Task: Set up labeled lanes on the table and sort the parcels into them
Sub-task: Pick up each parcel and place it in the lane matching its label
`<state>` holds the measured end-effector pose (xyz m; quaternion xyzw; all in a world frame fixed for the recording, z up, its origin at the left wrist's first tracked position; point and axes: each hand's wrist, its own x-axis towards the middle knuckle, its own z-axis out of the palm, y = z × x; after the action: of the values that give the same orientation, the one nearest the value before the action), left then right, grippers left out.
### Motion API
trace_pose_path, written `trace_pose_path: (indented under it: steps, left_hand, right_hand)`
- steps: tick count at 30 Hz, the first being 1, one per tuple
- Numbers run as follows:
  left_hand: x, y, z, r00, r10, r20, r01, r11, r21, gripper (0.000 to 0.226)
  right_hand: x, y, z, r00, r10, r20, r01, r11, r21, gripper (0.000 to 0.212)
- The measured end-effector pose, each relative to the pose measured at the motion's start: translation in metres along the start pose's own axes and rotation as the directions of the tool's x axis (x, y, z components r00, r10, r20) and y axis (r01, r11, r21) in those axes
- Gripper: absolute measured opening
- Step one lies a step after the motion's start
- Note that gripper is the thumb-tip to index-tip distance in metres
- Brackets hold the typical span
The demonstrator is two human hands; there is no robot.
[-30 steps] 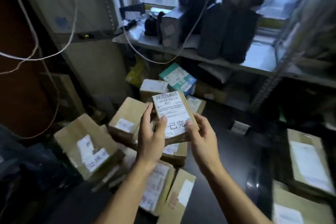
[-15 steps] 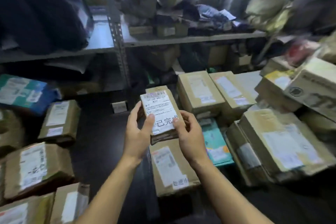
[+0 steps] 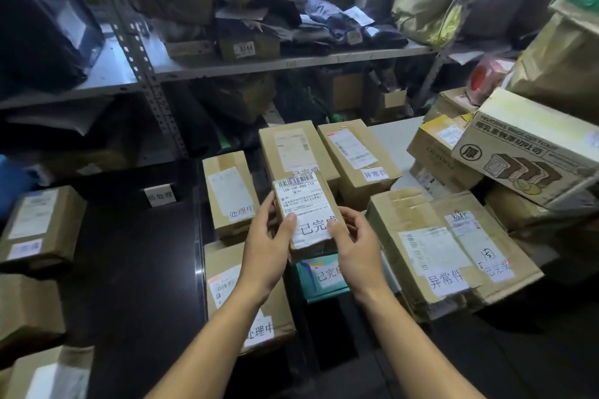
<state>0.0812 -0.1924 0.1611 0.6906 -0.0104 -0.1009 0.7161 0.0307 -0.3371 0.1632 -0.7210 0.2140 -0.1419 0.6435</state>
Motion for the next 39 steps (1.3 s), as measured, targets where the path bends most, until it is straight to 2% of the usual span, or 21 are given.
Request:
trace_pose_path:
  steps: [6,11,14,24,27,30,34,36,39]
  left_hand:
    - [0.000,-0.028,0.017,0.977,-0.210,0.045,0.209,0.977,0.036,0.064]
    - [0.006,-0.047,0.029,0.946,-0.319,0.060,0.311,0.944,0.114,0.055]
    - [0.007,-0.050,0.036,0.944,-0.322,0.077,0.306,0.937,0.169,0.054]
    - [0.018,-0.046,0.035,0.952,-0.305,0.032,0.295,0.939,0.177,0.050]
    - [0.020,-0.047,0.033,0.955,-0.296,0.011,0.288,0.936,0.204,0.054]
    - [0.022,-0.048,0.032,0.960,-0.279,-0.021,0.276,0.932,0.237,0.056]
    - [0.025,-0.043,0.025,0.967,-0.243,-0.078,0.255,0.921,0.296,0.060]
    - [0.026,-0.035,0.018,0.973,-0.191,-0.127,0.222,0.924,0.312,0.059]
    - [0.029,-0.016,0.007,0.981,-0.072,-0.182,0.127,0.942,0.310,0.051]
  right_hand:
    - [0.008,0.027,-0.020,0.998,0.065,-0.015,-0.066,0.997,-0.035,0.021]
    - [0.014,0.048,-0.024,0.989,0.148,-0.026,-0.151,0.979,-0.138,0.016]
    - [0.019,0.054,-0.023,0.985,0.174,-0.008,-0.172,0.965,-0.195,0.018]
    - [0.037,0.048,-0.018,0.974,0.216,0.072,-0.182,0.927,-0.327,0.020]
    - [0.038,0.043,-0.016,0.965,0.236,0.112,-0.176,0.904,-0.389,0.032]
    - [0.037,0.034,-0.011,0.979,0.174,0.110,-0.102,0.874,-0.475,0.044]
    - [0.033,0.018,-0.001,0.992,-0.042,0.121,0.103,0.823,-0.558,0.040]
    - [0.029,0.009,0.005,0.980,-0.128,0.153,0.195,0.774,-0.602,0.043]
    - [0.026,-0.010,0.019,0.967,-0.188,0.174,0.255,0.751,-0.609,0.051]
